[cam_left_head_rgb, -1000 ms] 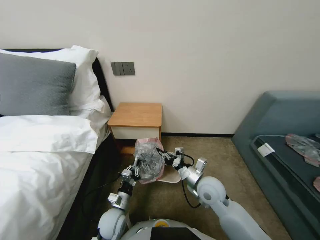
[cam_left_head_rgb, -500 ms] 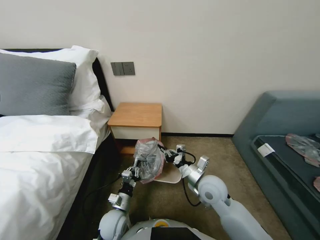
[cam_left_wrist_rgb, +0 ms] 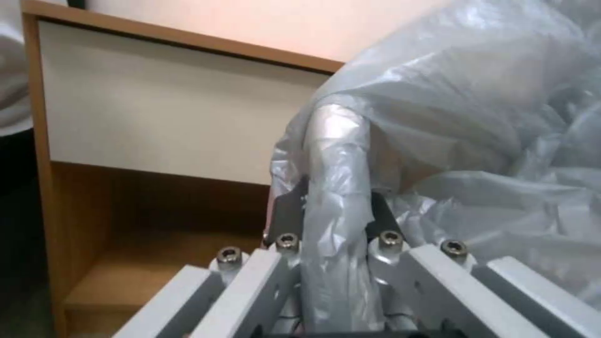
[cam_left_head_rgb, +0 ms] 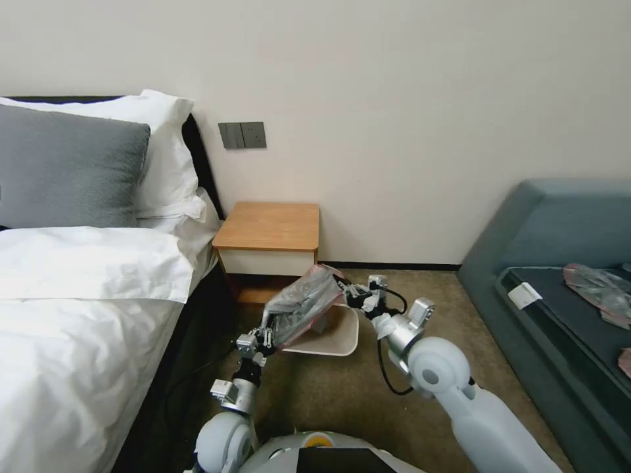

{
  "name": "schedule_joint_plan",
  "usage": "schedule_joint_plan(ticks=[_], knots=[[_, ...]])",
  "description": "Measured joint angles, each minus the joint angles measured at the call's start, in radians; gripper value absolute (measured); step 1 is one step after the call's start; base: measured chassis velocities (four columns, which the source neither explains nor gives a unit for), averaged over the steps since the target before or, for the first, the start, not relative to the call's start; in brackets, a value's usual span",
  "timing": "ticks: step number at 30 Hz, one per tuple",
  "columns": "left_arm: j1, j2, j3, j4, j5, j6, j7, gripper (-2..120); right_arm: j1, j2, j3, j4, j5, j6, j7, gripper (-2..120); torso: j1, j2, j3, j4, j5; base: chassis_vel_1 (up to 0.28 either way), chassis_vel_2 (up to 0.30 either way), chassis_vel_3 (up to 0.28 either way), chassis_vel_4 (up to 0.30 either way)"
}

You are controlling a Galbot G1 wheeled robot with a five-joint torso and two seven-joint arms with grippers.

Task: Pick up the garbage bag from the table and place it over the trash can.

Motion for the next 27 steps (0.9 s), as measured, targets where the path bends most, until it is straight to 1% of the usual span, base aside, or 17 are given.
schedule_joint_plan(ticks=[8, 14, 20, 22, 24, 25, 26, 27], knots=[[-0.013, -0.003, -0.002, -0.006, -0.065, 0.021, -0.014, 5, -0.078, -0.009, 0.073, 0.048, 0.009, -0.026, 0.023, 0, 0.000, 0.000, 0.000, 0.0000, 0.0000, 0.000, 0.000, 0.000, 0.000], [-0.018, -0.003, -0.009, -0.008, -0.079, 0.025, -0.017, 5, -0.118, 0.001, 0.104, 0.090, 0.034, -0.041, 0.044, 0, 0.000, 0.000, 0.000, -0.0001, 0.0000, 0.000, 0.000, 0.000, 0.000], [-0.020, -0.001, -0.017, -0.010, -0.084, 0.025, -0.017, 5, -0.130, 0.014, 0.113, 0.110, 0.046, -0.065, 0.083, 0, 0.000, 0.000, 0.000, 0.0000, 0.0000, 0.000, 0.000, 0.000, 0.000], [-0.020, 0.000, -0.020, -0.010, -0.085, 0.025, -0.018, 5, -0.130, 0.016, 0.117, 0.114, 0.047, -0.071, 0.095, 2, 0.000, 0.000, 0.000, 0.0000, 0.0000, 0.000, 0.000, 0.000, 0.000], [-0.020, 0.000, -0.022, -0.010, -0.085, 0.025, -0.019, 5, -0.134, 0.017, 0.120, 0.124, 0.051, -0.074, 0.097, 10, 0.000, 0.000, 0.000, 0.0000, 0.0000, 0.000, 0.000, 0.000, 0.000], [-0.020, 0.000, -0.023, -0.010, -0.085, 0.025, -0.019, 5, -0.136, 0.017, 0.123, 0.129, 0.054, -0.074, 0.098, 12, 0.000, 0.000, 0.000, 0.0000, 0.0000, 0.000, 0.000, 0.000, 0.000], [-0.021, 0.000, -0.024, -0.009, -0.085, 0.025, -0.019, 5, -0.143, 0.017, 0.128, 0.144, 0.061, -0.077, 0.100, 18, 0.000, 0.000, 0.000, 0.0000, 0.0000, 0.000, 0.000, 0.000, 0.000], [-0.021, 0.000, -0.024, -0.009, -0.085, 0.025, -0.019, 5, -0.143, 0.017, 0.128, 0.144, 0.061, -0.077, 0.100, 18, 0.000, 0.000, 0.000, 0.0000, 0.0000, 0.000, 0.000, 0.000, 0.000]])
